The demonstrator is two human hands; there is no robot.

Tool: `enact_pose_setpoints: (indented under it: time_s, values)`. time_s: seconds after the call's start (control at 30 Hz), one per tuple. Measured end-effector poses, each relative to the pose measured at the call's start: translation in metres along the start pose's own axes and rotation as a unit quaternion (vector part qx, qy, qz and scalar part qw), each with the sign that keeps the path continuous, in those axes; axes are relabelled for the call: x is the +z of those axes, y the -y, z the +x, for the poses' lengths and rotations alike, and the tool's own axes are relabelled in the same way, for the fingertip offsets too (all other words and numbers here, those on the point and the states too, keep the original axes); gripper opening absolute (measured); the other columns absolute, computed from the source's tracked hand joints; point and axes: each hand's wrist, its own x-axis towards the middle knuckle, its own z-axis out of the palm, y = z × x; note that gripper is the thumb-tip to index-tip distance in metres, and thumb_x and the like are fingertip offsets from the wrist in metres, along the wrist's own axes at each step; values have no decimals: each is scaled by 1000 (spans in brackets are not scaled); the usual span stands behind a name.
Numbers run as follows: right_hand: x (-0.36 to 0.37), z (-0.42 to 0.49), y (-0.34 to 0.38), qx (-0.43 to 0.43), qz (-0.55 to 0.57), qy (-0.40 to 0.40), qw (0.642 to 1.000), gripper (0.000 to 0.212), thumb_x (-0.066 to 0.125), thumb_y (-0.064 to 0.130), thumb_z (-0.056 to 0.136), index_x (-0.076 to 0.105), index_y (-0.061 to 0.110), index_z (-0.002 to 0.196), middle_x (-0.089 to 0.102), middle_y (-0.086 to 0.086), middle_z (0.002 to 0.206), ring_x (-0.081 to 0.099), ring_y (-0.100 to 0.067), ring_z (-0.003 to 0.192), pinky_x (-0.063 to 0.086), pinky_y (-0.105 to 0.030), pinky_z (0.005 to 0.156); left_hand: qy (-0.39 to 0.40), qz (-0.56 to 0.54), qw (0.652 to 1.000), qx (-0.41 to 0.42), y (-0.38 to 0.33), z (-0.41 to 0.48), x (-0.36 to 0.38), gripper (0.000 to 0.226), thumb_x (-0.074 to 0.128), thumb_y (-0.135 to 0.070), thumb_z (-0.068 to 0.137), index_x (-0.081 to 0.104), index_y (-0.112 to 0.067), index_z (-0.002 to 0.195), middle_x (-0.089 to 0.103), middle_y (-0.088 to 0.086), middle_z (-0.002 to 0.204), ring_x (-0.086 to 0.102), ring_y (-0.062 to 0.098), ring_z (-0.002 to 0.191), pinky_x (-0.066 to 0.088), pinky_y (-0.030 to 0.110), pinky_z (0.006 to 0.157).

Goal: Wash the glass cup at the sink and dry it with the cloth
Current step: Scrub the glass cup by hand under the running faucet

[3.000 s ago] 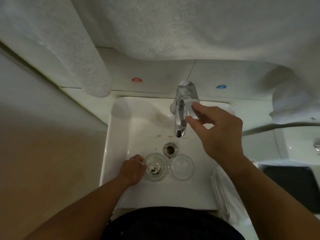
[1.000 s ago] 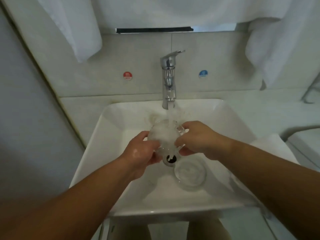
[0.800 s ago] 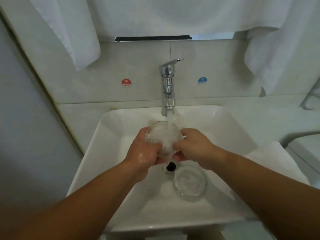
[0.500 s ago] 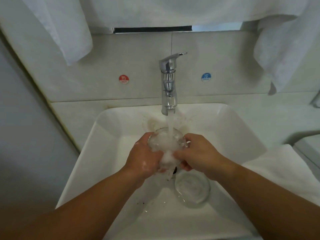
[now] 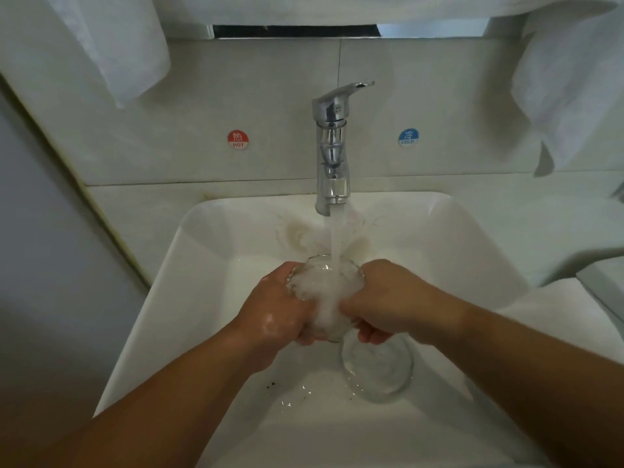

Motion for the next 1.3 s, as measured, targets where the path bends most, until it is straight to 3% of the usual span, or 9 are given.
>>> enact_pose_setpoints:
  time_s: [0.13,0.27,0.43,0.6,0.77,0.87,1.07,1.2,1.3]
  values:
    - [-18,0,16,-4,-81,18,997,12,70,10,85,70,0,93,73,-14,76,69,-19,51,61,-30,55,-16,20,1000,-8,-9,0,0,34,60,1,92,66,-24,114,73,12,91,64,23,60,50,26,49]
    - [-17,4,8,-43,-29,-11,999,6,64,7,90,62,2,88,68,-15,70,64,-17,46,52,-25,46,-31,57,998,-15,-19,1,-4,33,45,-8,100,70,-27,111,77,13,85,66,25,54,50,28,48]
    - [-4,11,-16,-55,3,-60,997,23,49,20,102,56,2,90,65,-13,58,57,-17,40,44,-23,39,-36,45,997,-52,-14,5,0,28,61,0,92,65,-17,114,73,16,97,65,27,63,50,26,50]
    - [-3,10,-23,-61,37,-29,997,15,64,6,84,62,3,99,63,-11,61,52,-15,39,40,-23,39,-22,-1,998,-59,1,6,10,53,53,14,82,66,-25,115,68,12,95,55,23,67,43,29,52]
    - [1,13,-23,-62,-33,-45,997,24,60,19,89,71,6,72,63,-1,48,56,-12,40,43,-22,44,-67,93,993,-15,5,9,12,30,51,-10,96,71,-27,110,71,7,94,59,20,60,46,25,49]
    - [2,16,-24,-51,-38,-45,997,29,56,20,92,72,3,75,63,-3,49,56,-11,39,43,-21,44,-49,103,993,-21,7,9,8,20,52,-20,101,70,-26,107,72,5,94,62,18,65,49,26,51]
    - [3,14,-20,-48,30,-28,998,11,62,9,83,68,3,76,58,-6,49,50,-17,38,40,-23,41,-34,52,997,-37,7,7,5,57,64,-12,56,65,-29,111,72,0,99,67,18,78,49,26,55]
    - [6,15,-18,-29,37,-17,999,32,48,20,99,68,2,81,65,-10,56,57,-17,42,44,-24,41,-72,70,994,-44,3,7,6,25,57,-12,91,65,-21,113,69,5,100,62,19,75,48,27,54]
    - [7,13,-15,-3,128,15,992,17,51,5,95,66,1,87,61,-12,60,56,-15,41,45,-23,42,-111,22,991,-68,4,8,4,12,56,-14,98,64,-14,107,69,14,101,61,24,73,51,34,61]
